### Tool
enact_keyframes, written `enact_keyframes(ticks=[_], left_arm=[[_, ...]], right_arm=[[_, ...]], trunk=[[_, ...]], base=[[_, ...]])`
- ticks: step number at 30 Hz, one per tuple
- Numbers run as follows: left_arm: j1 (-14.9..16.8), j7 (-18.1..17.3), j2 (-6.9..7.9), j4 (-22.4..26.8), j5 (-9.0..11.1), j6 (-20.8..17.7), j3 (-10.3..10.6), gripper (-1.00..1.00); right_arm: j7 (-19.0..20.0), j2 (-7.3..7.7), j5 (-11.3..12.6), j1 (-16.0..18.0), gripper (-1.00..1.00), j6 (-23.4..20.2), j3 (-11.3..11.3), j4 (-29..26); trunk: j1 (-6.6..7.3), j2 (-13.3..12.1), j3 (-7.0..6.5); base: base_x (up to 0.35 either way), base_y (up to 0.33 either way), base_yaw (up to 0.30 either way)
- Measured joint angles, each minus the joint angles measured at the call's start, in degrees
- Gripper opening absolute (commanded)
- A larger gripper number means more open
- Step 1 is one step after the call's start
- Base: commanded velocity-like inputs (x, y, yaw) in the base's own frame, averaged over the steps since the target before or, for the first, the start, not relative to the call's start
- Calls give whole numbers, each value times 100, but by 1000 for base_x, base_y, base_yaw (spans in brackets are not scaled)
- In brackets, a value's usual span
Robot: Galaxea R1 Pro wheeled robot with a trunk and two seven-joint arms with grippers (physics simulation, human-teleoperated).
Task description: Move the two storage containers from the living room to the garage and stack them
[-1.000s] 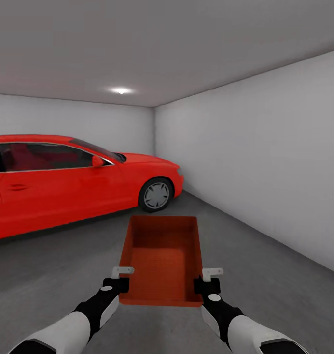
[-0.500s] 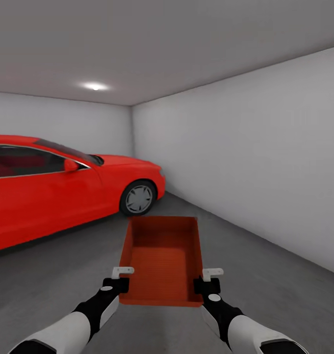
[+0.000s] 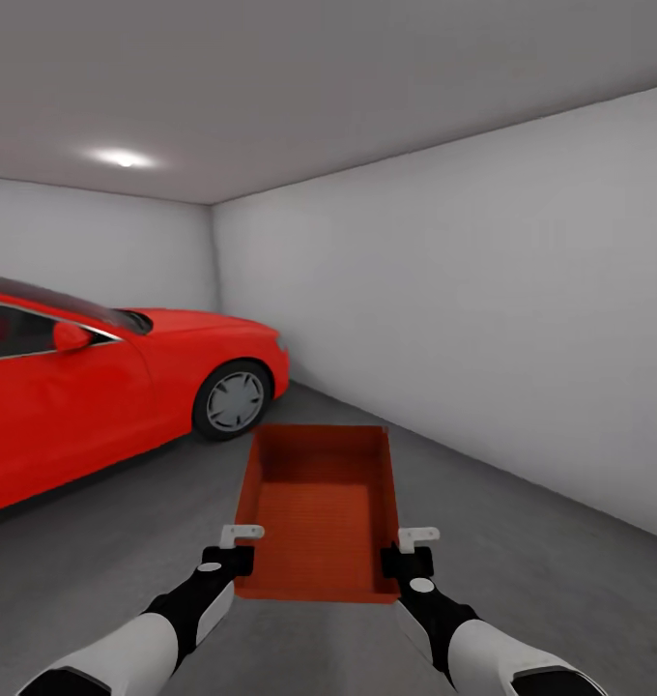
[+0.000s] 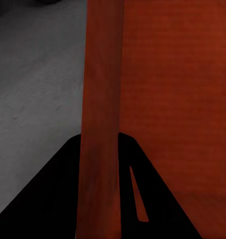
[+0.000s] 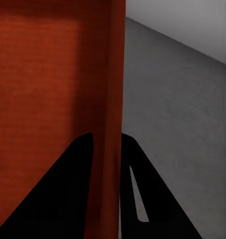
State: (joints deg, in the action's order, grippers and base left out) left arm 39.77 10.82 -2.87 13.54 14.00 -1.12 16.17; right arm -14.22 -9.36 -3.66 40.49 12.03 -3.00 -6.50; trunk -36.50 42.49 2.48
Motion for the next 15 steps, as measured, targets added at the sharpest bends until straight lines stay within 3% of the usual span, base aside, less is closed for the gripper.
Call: enact_keyframes(ticks=[15], left_arm=[[2, 1, 0, -2, 7, 3, 8, -100]], right_arm=[[-2, 0, 1, 0, -100, 0, -2, -2]], trunk=[[0, 0, 0]], base=[[306, 155, -286]])
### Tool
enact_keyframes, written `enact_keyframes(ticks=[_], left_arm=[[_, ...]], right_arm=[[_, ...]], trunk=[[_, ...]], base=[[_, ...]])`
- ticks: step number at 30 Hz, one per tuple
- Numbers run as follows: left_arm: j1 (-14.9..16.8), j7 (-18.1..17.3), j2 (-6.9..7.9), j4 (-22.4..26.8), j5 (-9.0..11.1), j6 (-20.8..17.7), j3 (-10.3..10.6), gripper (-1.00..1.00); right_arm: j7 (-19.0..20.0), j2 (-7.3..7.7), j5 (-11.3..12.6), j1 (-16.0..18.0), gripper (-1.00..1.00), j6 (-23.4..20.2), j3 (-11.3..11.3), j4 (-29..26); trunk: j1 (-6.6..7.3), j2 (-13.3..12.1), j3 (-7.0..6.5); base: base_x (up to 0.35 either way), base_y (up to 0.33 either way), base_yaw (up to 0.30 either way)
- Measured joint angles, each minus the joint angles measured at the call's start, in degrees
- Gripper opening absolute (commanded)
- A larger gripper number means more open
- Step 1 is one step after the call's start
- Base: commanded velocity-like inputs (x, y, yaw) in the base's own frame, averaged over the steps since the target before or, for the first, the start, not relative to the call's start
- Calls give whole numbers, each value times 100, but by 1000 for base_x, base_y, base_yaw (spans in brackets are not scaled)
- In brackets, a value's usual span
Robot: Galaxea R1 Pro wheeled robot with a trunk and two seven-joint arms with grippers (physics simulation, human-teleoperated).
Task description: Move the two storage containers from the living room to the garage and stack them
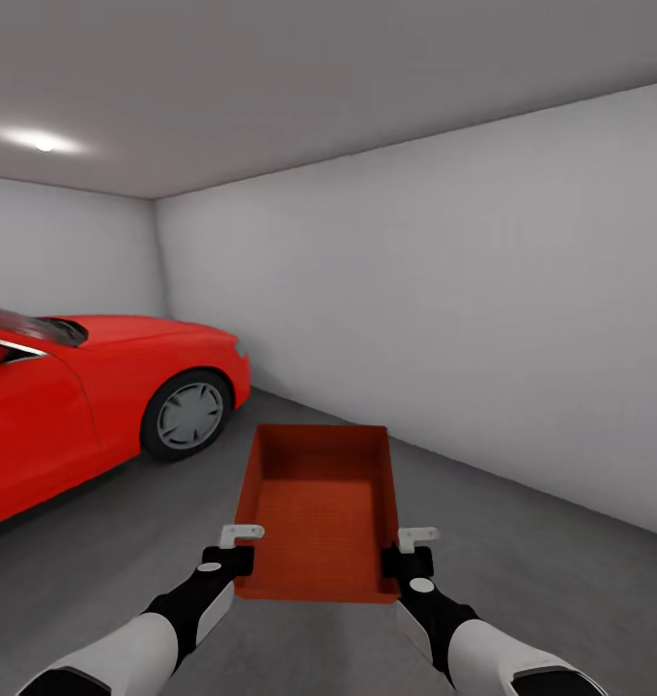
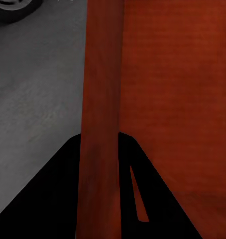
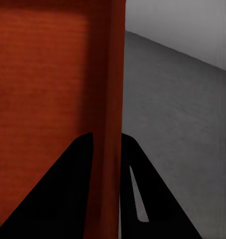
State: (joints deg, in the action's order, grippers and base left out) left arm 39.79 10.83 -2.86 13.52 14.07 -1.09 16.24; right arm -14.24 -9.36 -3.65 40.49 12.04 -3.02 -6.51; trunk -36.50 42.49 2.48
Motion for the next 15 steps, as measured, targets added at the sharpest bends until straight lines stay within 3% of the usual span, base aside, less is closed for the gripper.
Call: enact_keyframes(ticks=[15], left_arm=[[1, -12, 9, 0, 0, 0, -1, -100]], right_arm=[[-13, -9, 0, 0, -100, 0, -2, 0]], trunk=[[0, 0, 0]], base=[[314, 116, -286]])
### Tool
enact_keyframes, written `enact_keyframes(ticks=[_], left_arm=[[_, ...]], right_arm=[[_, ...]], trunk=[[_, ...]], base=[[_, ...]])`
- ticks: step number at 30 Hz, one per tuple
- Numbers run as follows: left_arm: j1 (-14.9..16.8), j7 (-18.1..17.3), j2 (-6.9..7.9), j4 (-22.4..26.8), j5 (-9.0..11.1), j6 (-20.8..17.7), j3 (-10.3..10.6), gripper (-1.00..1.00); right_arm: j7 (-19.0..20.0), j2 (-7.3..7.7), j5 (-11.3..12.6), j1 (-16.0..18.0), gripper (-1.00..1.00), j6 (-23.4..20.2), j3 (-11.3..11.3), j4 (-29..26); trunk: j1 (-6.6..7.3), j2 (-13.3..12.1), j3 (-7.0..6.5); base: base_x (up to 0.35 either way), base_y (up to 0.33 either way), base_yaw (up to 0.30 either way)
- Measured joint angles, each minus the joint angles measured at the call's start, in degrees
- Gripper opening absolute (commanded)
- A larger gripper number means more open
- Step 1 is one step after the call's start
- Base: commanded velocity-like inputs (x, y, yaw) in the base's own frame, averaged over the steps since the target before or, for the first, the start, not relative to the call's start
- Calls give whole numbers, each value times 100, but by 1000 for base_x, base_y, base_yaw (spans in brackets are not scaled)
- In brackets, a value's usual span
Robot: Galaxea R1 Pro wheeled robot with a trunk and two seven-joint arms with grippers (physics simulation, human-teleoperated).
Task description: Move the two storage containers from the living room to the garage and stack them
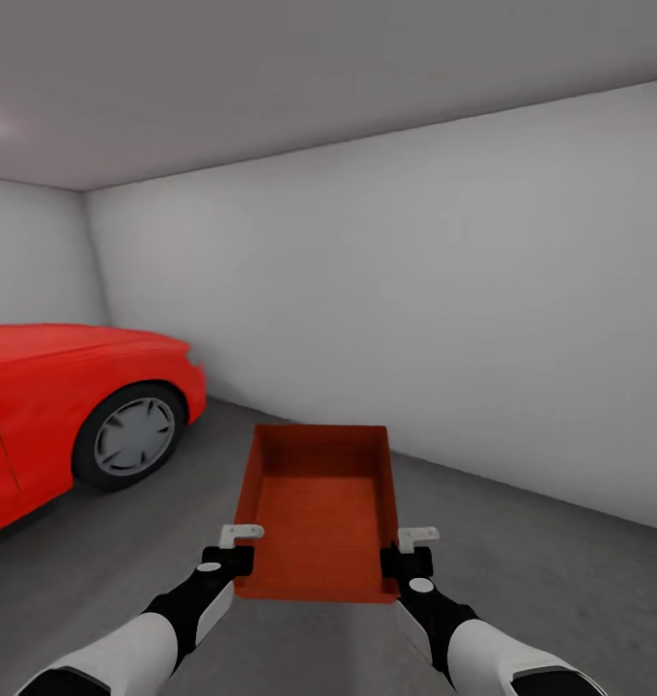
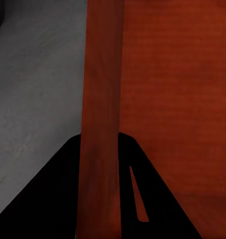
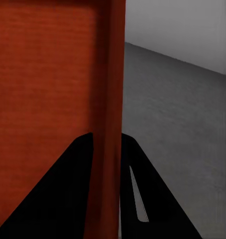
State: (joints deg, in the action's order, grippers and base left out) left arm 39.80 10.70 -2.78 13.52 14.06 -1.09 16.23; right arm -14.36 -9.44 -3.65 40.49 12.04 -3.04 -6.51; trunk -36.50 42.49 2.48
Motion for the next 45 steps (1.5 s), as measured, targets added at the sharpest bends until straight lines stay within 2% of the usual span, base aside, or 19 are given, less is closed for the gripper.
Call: enact_keyframes(ticks=[34, 45], left_arm=[[0, 0, 0, 0, 0, 0, 0, -100], [-3, 1, 2, 1, 3, 0, -1, -100]], right_arm=[[0, 0, 0, 0, -100, 0, 0, 0], [2, -1, -3, 1, -100, -5, -1, 0]], trunk=[[0, 0, 0], [0, 0, 0]], base=[[316, 108, -286], [316, 131, -62]])
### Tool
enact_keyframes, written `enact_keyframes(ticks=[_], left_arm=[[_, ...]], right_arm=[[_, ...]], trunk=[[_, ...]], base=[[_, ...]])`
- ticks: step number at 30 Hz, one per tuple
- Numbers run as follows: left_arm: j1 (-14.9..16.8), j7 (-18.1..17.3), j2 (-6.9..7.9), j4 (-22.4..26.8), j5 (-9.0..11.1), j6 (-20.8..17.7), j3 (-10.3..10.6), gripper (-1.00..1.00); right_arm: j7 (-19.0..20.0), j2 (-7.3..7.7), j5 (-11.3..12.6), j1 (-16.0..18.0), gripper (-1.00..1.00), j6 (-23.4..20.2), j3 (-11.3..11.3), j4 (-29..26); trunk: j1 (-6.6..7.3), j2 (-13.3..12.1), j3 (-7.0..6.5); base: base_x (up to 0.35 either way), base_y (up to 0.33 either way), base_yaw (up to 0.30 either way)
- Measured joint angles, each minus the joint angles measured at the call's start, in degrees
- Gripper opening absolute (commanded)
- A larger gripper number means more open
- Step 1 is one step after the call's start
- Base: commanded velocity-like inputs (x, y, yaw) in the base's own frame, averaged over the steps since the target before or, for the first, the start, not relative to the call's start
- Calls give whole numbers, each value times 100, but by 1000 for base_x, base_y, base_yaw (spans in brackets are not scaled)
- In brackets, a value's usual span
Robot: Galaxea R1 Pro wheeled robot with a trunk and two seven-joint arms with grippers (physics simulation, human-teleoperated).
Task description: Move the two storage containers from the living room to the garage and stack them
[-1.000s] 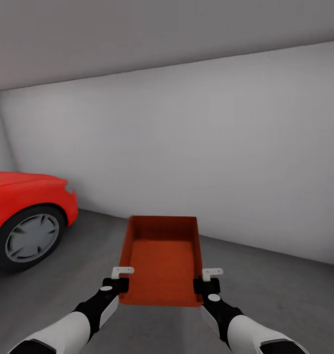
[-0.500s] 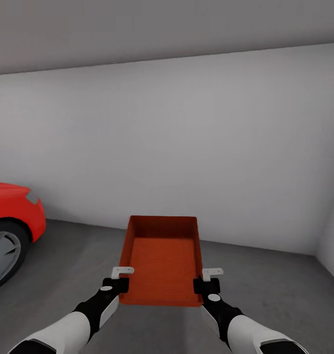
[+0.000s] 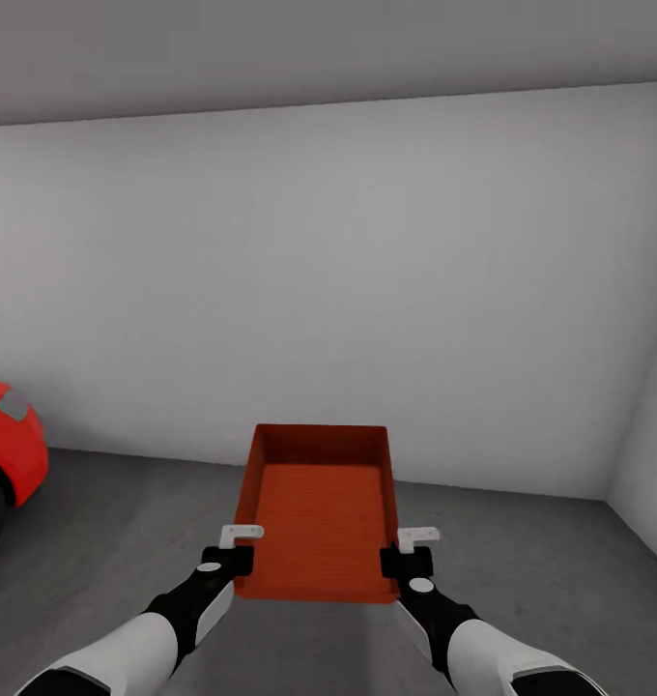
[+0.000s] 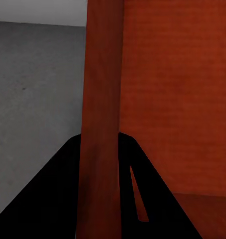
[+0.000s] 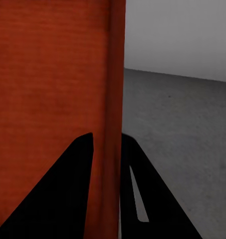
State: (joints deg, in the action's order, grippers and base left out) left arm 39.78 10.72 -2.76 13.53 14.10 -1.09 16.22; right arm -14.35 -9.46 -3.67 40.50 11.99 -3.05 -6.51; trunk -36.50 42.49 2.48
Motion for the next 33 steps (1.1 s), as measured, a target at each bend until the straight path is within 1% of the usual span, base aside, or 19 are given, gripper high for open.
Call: enact_keyframes(ticks=[25, 33], left_arm=[[1, 3, -1, -1, 3, 0, 4, -100], [-1, 5, -5, 2, -5, 0, -3, -100]], right_arm=[[2, 2, 5, 0, -100, -1, -4, -1], [5, 5, 4, 0, -100, 5, -1, 2]], trunk=[[0, 0, 0], [0, 0, 0]], base=[[316, 140, 0], [320, 26, 0]])
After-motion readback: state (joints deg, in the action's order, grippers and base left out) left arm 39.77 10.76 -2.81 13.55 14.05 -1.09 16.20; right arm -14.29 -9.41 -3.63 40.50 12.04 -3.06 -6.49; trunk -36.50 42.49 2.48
